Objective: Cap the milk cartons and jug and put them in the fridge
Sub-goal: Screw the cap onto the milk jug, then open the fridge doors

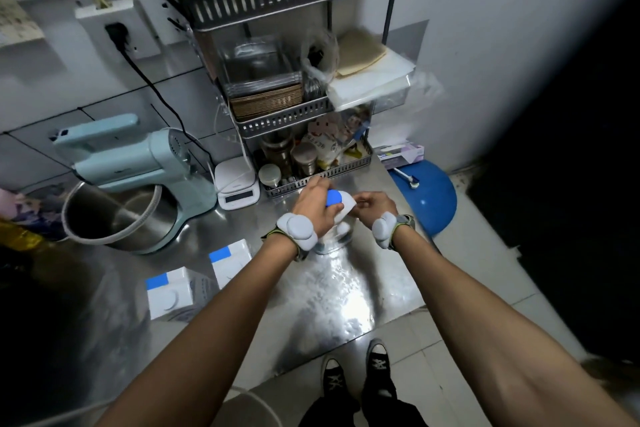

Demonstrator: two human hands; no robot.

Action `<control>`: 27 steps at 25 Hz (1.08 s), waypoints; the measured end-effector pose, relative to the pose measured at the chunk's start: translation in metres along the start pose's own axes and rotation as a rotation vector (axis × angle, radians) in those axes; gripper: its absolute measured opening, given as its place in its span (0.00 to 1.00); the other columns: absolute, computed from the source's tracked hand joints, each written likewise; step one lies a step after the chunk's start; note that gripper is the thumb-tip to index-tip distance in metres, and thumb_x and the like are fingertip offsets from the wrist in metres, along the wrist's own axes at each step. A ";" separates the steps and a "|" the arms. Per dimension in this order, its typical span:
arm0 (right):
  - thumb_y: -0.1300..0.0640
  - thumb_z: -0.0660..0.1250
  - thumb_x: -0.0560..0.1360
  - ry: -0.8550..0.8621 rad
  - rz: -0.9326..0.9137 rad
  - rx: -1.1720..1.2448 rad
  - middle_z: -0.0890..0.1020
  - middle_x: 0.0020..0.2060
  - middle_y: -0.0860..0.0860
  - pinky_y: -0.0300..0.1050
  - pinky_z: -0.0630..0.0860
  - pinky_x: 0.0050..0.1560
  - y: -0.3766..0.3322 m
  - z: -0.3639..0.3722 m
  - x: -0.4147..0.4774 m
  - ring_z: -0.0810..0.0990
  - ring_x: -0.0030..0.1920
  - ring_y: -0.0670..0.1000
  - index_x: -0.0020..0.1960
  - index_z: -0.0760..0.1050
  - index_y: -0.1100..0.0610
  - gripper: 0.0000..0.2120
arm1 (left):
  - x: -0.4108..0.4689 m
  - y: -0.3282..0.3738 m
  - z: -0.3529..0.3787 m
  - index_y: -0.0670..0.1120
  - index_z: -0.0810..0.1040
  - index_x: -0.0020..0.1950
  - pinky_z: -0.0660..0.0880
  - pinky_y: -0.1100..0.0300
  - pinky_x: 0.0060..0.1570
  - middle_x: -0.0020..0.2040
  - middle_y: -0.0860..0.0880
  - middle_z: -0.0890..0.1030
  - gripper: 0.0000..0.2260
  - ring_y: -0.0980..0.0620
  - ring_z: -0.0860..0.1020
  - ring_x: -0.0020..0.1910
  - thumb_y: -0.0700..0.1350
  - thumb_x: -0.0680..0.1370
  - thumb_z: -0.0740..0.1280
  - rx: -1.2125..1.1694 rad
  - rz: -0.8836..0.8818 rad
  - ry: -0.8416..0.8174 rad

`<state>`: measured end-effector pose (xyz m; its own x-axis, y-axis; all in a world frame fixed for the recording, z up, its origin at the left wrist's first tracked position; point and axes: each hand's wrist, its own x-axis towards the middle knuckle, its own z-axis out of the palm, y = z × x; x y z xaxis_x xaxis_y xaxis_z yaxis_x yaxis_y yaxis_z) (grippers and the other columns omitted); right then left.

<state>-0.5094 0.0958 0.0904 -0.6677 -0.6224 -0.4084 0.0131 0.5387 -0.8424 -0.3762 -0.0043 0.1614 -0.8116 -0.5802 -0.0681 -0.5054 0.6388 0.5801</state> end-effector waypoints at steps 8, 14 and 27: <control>0.64 0.58 0.80 0.069 0.259 0.440 0.77 0.45 0.53 0.42 0.69 0.40 0.018 -0.079 -0.006 0.74 0.37 0.51 0.52 0.77 0.59 0.09 | 0.023 0.058 0.018 0.42 0.74 0.63 0.69 0.55 0.63 0.63 0.43 0.72 0.14 0.43 0.74 0.63 0.43 0.78 0.65 0.032 0.125 -0.032; 0.64 0.70 0.75 0.392 0.161 0.450 0.82 0.44 0.59 0.38 0.74 0.33 0.052 -0.208 -0.044 0.80 0.35 0.51 0.54 0.78 0.60 0.08 | 0.058 0.175 0.073 0.40 0.78 0.58 0.70 0.56 0.59 0.58 0.40 0.78 0.11 0.42 0.77 0.58 0.38 0.77 0.65 -0.038 0.266 -0.075; 0.53 0.73 0.72 0.838 0.140 0.498 0.87 0.44 0.51 0.43 0.81 0.39 0.128 -0.506 -0.142 0.87 0.43 0.49 0.50 0.81 0.52 0.07 | 0.089 0.458 0.231 0.45 0.78 0.56 0.77 0.59 0.50 0.50 0.47 0.83 0.09 0.49 0.82 0.47 0.43 0.78 0.65 -0.192 0.481 -0.312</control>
<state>-0.7891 0.5405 0.2185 -0.9452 0.1365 -0.2967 0.3163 0.1566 -0.9356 -0.7477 0.3536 0.2336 -0.9983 -0.0547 0.0207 -0.0216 0.6731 0.7392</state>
